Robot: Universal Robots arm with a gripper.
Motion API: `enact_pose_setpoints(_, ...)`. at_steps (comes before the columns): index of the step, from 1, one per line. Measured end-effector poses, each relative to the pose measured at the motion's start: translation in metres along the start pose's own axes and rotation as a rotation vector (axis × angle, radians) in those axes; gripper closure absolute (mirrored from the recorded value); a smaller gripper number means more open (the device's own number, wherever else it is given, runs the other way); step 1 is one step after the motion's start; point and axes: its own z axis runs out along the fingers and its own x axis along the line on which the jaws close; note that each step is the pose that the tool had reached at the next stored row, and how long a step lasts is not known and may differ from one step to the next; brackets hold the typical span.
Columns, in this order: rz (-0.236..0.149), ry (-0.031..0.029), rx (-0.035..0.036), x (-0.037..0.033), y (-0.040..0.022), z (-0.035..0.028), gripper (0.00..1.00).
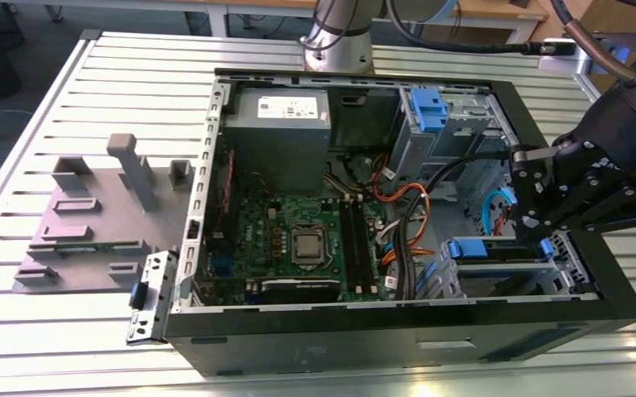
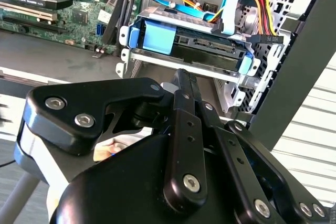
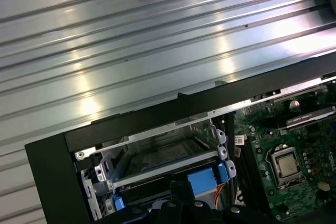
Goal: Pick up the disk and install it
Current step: 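Insert the first disk wire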
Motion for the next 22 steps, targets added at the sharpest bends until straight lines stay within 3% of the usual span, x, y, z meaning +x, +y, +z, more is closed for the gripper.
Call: enact_pose_setpoints(22, -0.075, 0.0011, -0.0054, 0.0000, 0.0000, 0.0000, 0.89)
